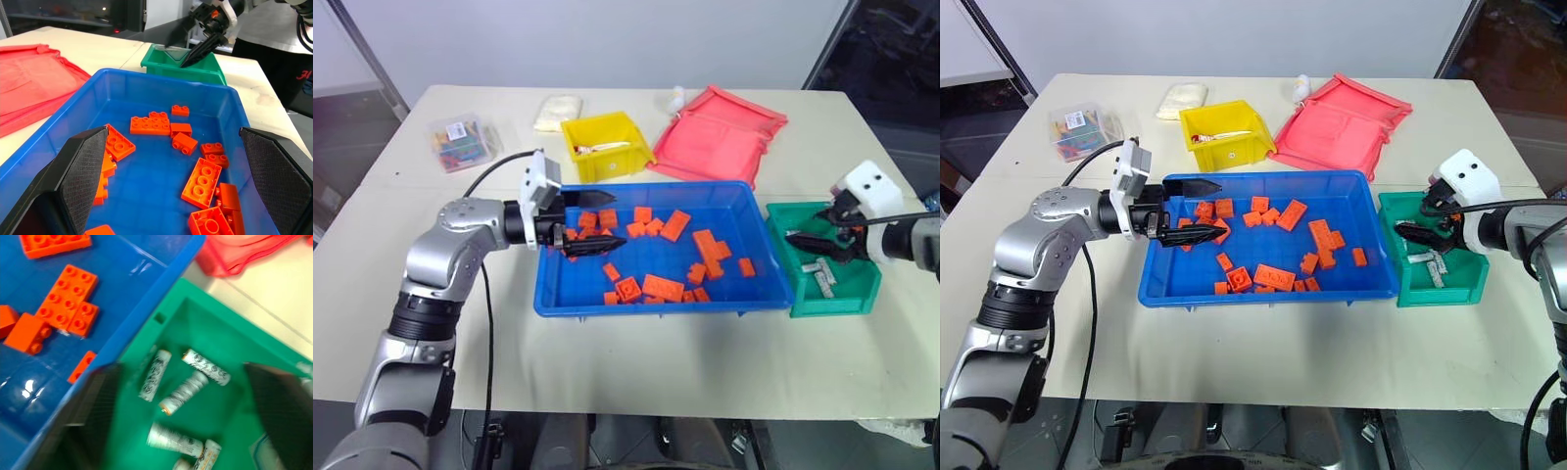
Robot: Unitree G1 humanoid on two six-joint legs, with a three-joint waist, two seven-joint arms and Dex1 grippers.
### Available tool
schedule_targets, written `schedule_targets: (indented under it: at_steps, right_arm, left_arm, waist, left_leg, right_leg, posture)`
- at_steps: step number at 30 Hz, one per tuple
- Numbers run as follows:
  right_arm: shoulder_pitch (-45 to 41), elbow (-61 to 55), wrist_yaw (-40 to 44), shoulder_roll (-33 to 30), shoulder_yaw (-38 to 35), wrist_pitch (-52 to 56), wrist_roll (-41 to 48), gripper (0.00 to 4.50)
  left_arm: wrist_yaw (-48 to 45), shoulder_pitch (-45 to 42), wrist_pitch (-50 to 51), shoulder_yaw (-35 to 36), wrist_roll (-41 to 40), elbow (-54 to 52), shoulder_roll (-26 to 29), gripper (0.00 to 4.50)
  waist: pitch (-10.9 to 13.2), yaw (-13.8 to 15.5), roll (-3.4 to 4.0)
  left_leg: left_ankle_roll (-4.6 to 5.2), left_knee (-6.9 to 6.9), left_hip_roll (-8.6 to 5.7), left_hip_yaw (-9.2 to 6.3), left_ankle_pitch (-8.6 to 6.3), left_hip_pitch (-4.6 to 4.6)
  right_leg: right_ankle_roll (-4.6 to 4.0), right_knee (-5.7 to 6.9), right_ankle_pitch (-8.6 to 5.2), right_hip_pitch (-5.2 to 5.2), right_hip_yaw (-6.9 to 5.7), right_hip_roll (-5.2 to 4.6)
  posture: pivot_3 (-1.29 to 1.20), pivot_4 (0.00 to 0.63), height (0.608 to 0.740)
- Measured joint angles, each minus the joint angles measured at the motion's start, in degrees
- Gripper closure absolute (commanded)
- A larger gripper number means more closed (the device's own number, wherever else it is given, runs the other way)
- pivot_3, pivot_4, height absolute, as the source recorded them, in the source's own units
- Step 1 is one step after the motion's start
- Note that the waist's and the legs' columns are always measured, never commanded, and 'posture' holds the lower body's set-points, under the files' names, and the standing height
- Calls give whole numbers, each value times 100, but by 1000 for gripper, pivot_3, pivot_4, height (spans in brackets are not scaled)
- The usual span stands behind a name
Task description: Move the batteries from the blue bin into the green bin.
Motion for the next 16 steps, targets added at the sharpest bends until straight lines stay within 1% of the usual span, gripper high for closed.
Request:
schedule_targets:
  at_steps: [2,5,7,10,12,16]
  right_arm:
    - [-78,114,-86,46,4,-47,2,24]
    - [-372,563,-303,374,-116,-470,18,24]
    - [-546,1058,-465,649,-520,-1014,76,24]
    - [-589,1614,-605,686,-1070,-1742,121,24]
    - [-606,2104,-677,688,-1331,-2208,131,24]
    - [-576,3072,-879,686,-1698,-2875,112,24]
  left_arm:
    - [55,0,-3,11,23,-1,0,0]
    - [382,-28,-270,131,237,120,-6,0]
    - [781,-105,-502,430,387,406,-1,0]
    - [1284,-75,-656,1034,478,581,193,0]
    - [1564,211,-690,1415,484,477,372,0]
    - [2160,805,-693,1990,538,343,515,0]
  waist:
    - [0,-1,0]
    - [0,-12,0]
    - [1,0,-1]
    - [1,5,-1]
    - [1,1,0]
    - [1,0,0]
  left_leg:
    - [0,1,0,0,0,0]
    - [0,3,0,1,0,0]
    - [0,7,0,-1,0,-1]
    - [6,7,0,0,-3,-4]
    - [9,5,-2,3,-6,-3]
    - [9,7,-2,5,-6,-3]
  right_leg:
    - [0,0,0,0,0,0]
    - [1,1,1,0,0,0]
    - [1,3,0,0,-1,1]
    - [1,1,0,0,-1,0]
    - [1,0,0,0,0,-6]
    - [1,0,0,0,0,-8]
  posture:
    - [0,150,740]
    - [0,150,740]
    - [0,150,740]
    - [0,150,740]
    - [0,150,740]
    - [0,150,740]
